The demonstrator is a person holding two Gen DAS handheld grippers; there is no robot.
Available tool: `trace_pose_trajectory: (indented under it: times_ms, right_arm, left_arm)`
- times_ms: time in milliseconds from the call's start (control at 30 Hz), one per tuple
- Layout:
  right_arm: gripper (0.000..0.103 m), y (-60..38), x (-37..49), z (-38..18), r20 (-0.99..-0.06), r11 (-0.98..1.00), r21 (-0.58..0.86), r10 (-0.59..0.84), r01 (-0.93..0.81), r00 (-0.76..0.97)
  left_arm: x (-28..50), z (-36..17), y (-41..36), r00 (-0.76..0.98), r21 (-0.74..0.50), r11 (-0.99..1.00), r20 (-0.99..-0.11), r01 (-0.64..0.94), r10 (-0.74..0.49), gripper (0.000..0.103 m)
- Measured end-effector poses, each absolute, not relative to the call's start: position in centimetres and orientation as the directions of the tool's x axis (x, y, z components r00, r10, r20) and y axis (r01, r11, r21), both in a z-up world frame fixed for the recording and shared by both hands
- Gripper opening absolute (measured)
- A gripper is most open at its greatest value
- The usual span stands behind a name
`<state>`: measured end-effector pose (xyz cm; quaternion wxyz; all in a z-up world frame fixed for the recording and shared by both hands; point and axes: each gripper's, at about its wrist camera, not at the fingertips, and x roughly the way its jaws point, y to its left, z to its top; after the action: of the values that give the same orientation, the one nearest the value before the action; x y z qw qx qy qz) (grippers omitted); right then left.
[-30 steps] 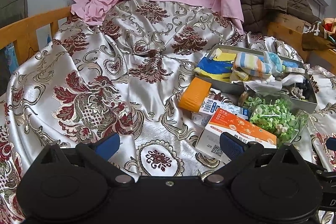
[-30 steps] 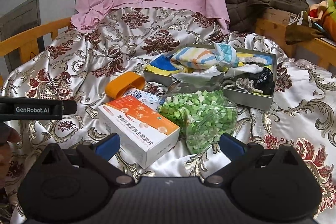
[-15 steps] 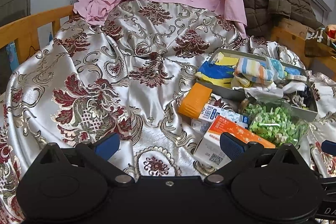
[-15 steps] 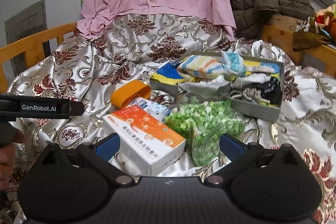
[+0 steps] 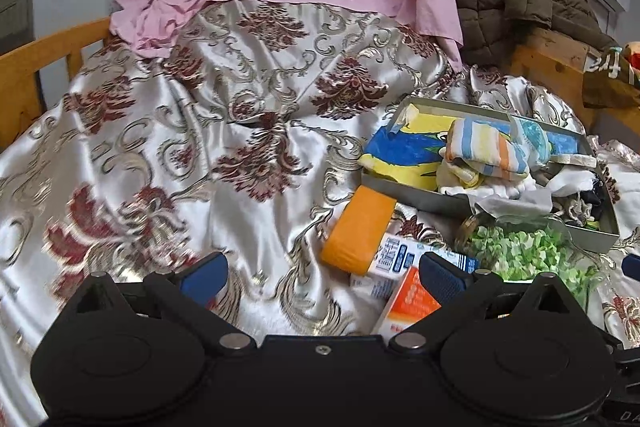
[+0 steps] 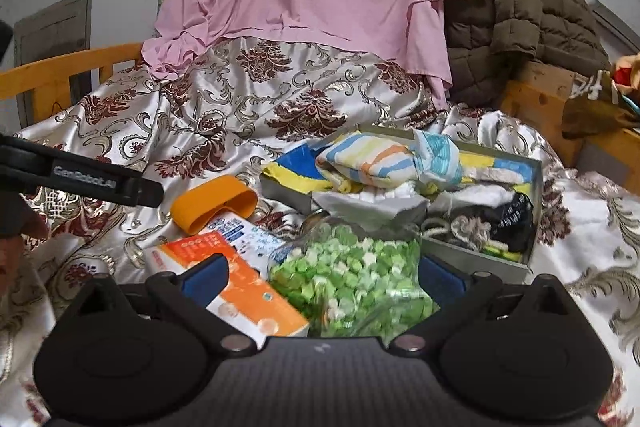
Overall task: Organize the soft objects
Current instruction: 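Grasp the orange sponge with the left gripper while the right gripper grasps the white cloth strip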
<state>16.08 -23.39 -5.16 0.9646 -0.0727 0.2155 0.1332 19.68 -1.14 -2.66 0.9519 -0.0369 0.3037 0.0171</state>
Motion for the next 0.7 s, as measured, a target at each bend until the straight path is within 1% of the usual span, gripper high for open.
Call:
trace_pose_trajectory:
  times_ms: [233, 433, 500, 567, 700]
  right_arm:
    - [0.103, -22.5, 19.2, -5.3, -0.41, 0.941, -0.119, 0.244, -0.317, 0.879]
    - [0.102, -20.9, 22.2, -5.4, -0.39, 0.905, -0.218, 0.262, -0.365, 0.883]
    - [0.099, -20.5, 23.3, -5.1, -0.378, 0.892, -0.254, 0.264, -0.373, 0.887]
    - [0.094, -20.2, 24.5, -4.9, -0.379, 0.883, -0.271, 0.269, -0.384, 0.886]
    - [0.091, -20.0, 26.2, -5.1, -0.39, 0.868, -0.299, 0.268, -0.396, 0.881]
  left_arm:
    - [23.7, -3.4, -2.0, 0.807, -0.023, 1.0, -0.591, 0.003, -0.016, 0.101]
    - [26.9, -4.1, -2.7, 0.808, 0.031, 0.997, -0.588, 0.076, -0.043, 0.101]
    - [28.0, -4.5, -2.7, 0.799, 0.021, 0.994, -0.597, 0.106, -0.072, 0.101]
    - [29.0, -4.9, -2.6, 0.788, -0.001, 0.992, -0.608, 0.125, -0.1, 0.101]
    - [30.5, -5.8, -2.6, 0.77, -0.017, 0.988, -0.625, 0.152, -0.129, 0.099]
